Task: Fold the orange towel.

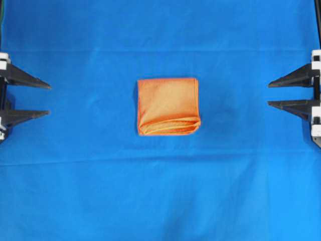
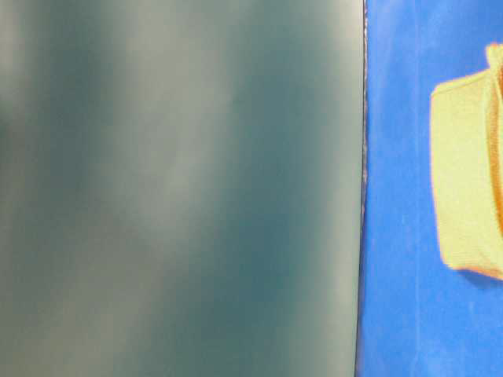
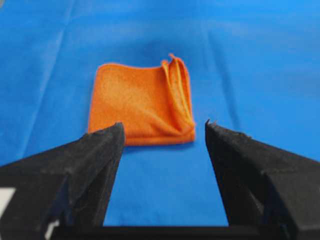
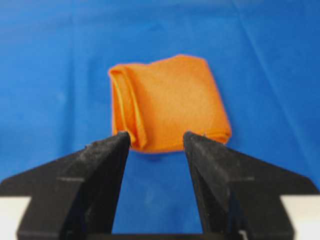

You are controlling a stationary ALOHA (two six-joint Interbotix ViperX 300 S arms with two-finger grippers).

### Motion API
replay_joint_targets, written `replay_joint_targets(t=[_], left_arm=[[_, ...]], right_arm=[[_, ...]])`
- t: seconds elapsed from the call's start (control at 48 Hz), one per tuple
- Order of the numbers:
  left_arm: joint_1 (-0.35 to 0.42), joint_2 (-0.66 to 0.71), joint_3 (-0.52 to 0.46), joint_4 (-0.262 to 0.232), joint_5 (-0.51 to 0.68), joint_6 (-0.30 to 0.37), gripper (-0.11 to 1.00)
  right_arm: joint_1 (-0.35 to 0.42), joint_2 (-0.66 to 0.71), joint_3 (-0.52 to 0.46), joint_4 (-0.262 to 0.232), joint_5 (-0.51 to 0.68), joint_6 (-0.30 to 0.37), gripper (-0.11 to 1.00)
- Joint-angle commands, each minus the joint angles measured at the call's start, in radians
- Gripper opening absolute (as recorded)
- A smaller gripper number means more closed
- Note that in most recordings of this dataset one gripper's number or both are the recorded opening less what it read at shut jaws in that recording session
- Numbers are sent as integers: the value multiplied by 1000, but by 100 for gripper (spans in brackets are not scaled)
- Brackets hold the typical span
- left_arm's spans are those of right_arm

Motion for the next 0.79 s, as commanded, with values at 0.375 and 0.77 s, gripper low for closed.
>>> replay_joint_targets(t=[0.375,0.77], left_arm=[[3,-34,25,-2,-11,-12,60],[3,-34,25,-2,-11,-12,60]], right_arm=[[-34,-23,71,5,-98,12,54],[-34,-25,67,5,-98,12,54]])
